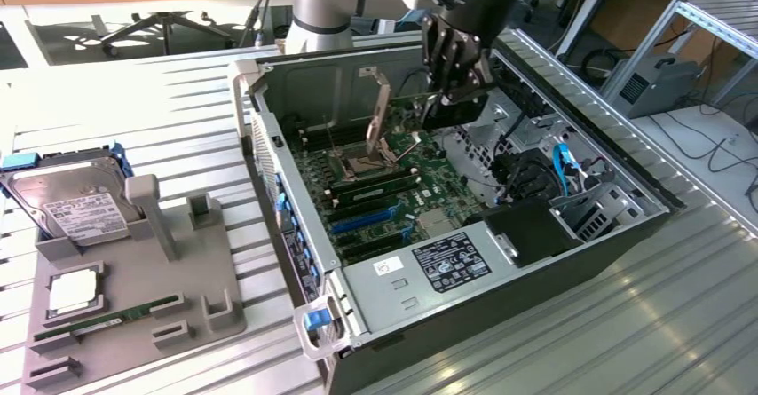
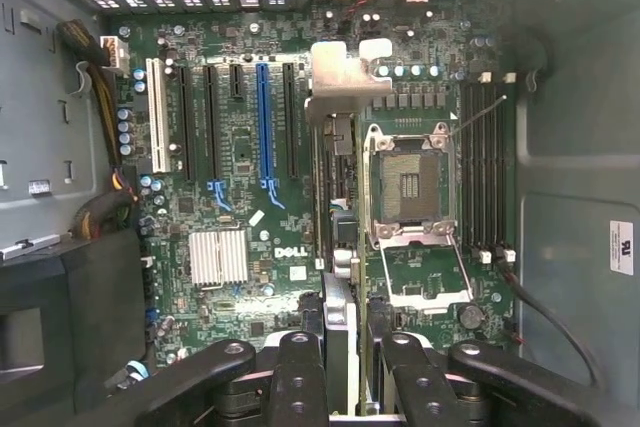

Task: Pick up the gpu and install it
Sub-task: 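Insert the gpu into the slot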

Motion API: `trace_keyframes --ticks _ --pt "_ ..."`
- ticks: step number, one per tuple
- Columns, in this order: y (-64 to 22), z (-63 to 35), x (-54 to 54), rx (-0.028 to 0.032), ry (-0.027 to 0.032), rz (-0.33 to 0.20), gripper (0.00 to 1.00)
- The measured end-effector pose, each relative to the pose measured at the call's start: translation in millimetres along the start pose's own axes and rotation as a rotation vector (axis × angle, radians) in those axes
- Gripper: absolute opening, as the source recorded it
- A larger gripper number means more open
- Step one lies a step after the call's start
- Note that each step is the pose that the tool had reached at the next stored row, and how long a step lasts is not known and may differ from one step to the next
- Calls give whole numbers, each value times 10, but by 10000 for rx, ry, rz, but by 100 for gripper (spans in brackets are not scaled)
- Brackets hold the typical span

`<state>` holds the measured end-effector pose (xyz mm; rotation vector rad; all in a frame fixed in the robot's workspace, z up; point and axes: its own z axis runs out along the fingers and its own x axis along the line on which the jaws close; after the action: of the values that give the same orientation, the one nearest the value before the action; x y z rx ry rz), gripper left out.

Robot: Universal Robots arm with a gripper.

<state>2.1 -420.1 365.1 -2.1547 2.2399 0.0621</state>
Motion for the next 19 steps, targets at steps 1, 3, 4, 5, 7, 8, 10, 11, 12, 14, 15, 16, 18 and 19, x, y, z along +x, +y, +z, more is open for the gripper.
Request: trace_keyframes --ticks 1,3,4,5,7,8,10,11,12,14,15,16,18,19 --pt "1 1 6 0 0 1 27" --pt "1 2 17 0 0 0 27" --pt "2 3 21 0 0 0 27" --pt "2 3 27 0 0 0 27" --pt "3 4 35 0 0 0 27" --pt "3 5 40 0 -1 0 27" --pt "3 7 49 0 0 0 27" --pt "4 8 57 0 0 0 27" --pt "4 9 63 1 -1 1 27" --pt "5 11 72 0 0 0 27" --pt "5 12 75 0 0 0 27" --pt "5 12 79 0 0 0 27" --pt "6 14 86 0 0 1 27" --pt "6 15 89 0 0 1 27"
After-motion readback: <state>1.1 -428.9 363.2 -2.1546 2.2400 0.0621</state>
